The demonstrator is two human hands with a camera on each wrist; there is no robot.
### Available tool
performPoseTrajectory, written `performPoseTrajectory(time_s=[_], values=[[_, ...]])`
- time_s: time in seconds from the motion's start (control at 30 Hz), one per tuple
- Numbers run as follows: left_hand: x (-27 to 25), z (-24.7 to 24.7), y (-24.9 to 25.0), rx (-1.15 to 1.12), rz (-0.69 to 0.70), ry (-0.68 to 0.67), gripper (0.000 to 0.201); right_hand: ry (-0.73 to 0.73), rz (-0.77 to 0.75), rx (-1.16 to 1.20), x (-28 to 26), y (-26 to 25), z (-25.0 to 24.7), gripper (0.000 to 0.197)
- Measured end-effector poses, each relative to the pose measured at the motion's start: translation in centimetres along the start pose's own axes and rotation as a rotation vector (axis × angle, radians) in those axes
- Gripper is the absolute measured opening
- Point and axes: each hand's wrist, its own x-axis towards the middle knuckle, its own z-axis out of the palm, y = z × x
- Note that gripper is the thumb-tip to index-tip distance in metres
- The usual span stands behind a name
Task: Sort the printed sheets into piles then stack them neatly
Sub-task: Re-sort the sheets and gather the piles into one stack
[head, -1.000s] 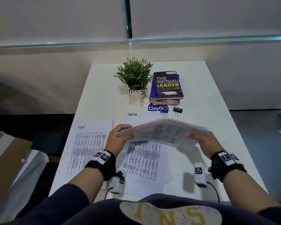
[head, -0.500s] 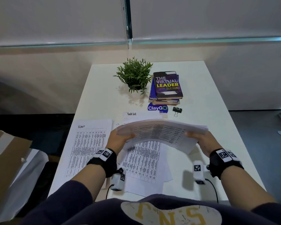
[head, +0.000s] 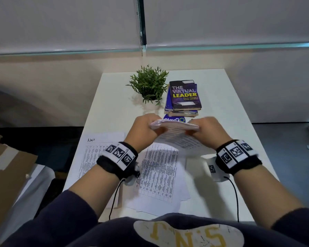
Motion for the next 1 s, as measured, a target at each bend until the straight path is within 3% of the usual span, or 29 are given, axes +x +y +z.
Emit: performPoseTrajectory(time_s=[0.03, 0.1, 0.17, 0.23, 0.3, 0.37, 0.53, 0.63, 0.8, 1.0], values=[[0.2, -0.5, 0.4, 0.012, 0.025, -0.003, 0.011, -0.021, 0.011, 0.071, 0.0, -0.1, -0.3, 0.007], [0.8, -2.1, 0.3, -0.019, 0.036, 0.032, 0.01, 0.014, 0.099, 0.316, -0.4, 0.5, -1.0, 0.019], [1.0, -3.9, -0.4, -0.068, -0.024, 0.117, 0.012, 0.075, 0.193, 0.559, -1.0, 1.7, -1.6, 0.011], [0.7, -4.6, -1.4, -0.226, -0.1, 0.192, 0.011, 0.088, 0.233, 0.694, -1.7, 2.2, -1.5, 0.013], [0.2, -3.8, -1.8, -0.453, -0.167, 0.208, 0.023, 0.114, 0.25, 0.789, -2.0, 1.9, -0.5, 0.018], [-0.3, -2.2, -1.9, -0.52, -0.178, 0.201, 0.028, 0.133, 0.301, 0.896, -2.0, 0.9, 1.1, 0.018], [-1.7, 0.4, -1.9, -0.324, -0.055, 0.316, 0.032, 0.225, 0.374, 1.037, -2.4, -1.3, 5.2, 0.013], [-3.1, 1.2, -4.1, -0.329, -0.105, 0.307, 0.032, 0.183, 0.418, 1.083, -3.1, -1.0, 7.9, 0.02], [-5.2, 3.3, -7.8, -0.328, -0.266, 0.22, 0.043, 0.069, 0.446, 0.932, -3.8, -0.2, 10.8, 0.04], [-4.7, 4.3, -10.8, -0.376, -0.335, 0.226, 0.041, 0.092, 0.467, 0.995, -2.9, -1.0, 10.7, 0.024]])
